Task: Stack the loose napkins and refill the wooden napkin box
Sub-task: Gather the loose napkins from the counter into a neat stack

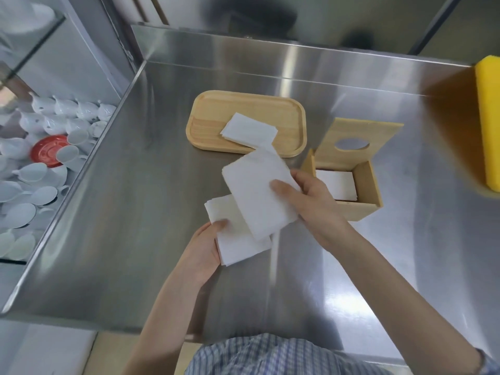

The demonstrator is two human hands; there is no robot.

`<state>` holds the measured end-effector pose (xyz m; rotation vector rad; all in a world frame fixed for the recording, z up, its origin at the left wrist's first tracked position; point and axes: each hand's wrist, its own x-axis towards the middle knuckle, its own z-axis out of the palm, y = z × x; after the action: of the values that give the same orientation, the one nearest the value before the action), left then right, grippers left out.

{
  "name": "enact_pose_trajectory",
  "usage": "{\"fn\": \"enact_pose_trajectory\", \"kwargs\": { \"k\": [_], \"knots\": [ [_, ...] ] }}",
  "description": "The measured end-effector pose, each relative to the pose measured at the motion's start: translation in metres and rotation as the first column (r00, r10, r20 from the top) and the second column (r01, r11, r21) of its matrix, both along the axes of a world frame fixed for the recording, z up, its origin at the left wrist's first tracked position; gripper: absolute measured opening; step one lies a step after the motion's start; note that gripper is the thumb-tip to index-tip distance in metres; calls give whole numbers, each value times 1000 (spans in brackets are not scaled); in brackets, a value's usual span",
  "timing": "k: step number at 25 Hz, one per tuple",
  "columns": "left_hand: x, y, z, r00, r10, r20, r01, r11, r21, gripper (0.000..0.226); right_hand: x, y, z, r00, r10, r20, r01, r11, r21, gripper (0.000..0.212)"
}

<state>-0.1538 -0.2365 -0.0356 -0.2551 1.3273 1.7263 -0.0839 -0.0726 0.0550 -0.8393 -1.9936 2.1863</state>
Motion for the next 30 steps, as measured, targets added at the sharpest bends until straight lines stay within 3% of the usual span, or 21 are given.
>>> {"fn": "enact_pose_trajectory", "kwargs": {
  "k": [2,4,8,13,20,30],
  "knots": [
    [7,3,2,1000,-4,6,4,1000,20,25,15,-7,-7,999,41,30,-37,991,-127,15],
    [16,6,7,999,-33,2,33,999,25,29,26,-13,-19,992,85,90,-72,988,-137,22],
    [34,9,13,991,-130,-27,131,991,38,38,40,-21,-37,985,29,168,-29,1000,-1,17],
    [50,15,21,997,-79,14,77,992,97,38,50,-23,-48,967,-87,239,36,977,209,14],
    [61,18,21,996,-65,68,57,992,109,41,61,-24,-53,968,-75,240,-4,949,314,17],
    [65,19,17,996,-93,-18,94,993,74,32,69,-17,-50,972,-31,232,-57,930,364,25]
  ]
}}
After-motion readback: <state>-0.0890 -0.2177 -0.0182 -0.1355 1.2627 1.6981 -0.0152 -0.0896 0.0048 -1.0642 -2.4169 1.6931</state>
